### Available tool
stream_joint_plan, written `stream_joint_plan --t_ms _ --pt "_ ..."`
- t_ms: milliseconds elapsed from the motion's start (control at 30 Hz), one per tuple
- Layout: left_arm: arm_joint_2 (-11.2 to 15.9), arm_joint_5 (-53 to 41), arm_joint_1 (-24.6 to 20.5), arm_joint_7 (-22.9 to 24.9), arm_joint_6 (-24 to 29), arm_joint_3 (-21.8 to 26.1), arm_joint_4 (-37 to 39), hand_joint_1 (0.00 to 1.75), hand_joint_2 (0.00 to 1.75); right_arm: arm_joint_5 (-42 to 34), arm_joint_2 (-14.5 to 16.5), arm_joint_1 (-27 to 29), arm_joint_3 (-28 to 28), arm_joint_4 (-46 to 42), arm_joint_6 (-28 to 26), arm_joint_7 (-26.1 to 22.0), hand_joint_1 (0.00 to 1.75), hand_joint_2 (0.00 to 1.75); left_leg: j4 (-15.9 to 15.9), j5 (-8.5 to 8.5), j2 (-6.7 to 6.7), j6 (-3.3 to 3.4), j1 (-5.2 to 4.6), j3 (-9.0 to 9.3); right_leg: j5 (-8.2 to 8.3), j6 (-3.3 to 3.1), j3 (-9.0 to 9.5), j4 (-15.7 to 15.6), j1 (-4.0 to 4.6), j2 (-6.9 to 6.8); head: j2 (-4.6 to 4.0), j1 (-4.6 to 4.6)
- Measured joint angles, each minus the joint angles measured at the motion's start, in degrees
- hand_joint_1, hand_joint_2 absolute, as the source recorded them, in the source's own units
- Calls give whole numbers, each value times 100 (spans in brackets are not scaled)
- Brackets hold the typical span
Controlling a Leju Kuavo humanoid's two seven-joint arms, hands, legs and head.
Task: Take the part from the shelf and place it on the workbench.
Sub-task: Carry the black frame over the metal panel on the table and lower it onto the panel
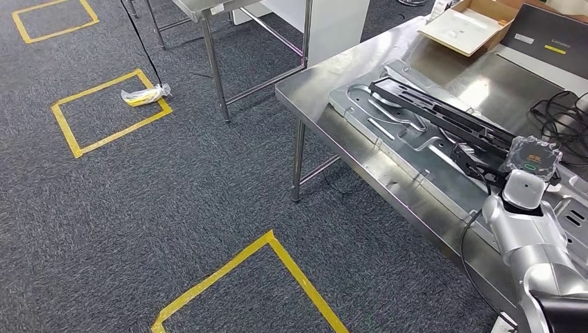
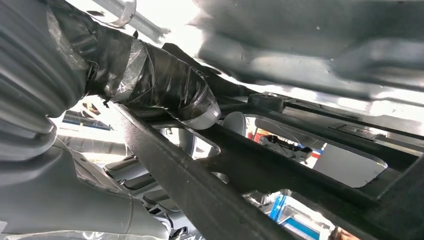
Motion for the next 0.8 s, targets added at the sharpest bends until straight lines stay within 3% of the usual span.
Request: stream_joint_plan --t_ms 333,467,800 --pt "-2 1 -8 -41 39 47 0 0 175 -67 96 4 1 -2 68 19 175 175 -595 227 0 -14 0 362 215 -16 362 -584 -1 -1 0 0" --pt "-7 162 -15 -57 -137 157 0 0 0 -74 101 -10 1 -2 64 8 0 0 -768 295 1 -19 1 464 281 -18 465 -754 -1 -1 0 0" --pt "-73 203 -29 -15 -318 319 0 0 0 -78 129 -65 1 -2 43 4 0 0 -885 336 1 -17 2 563 317 -19 566 -871 1 -1 0 0"
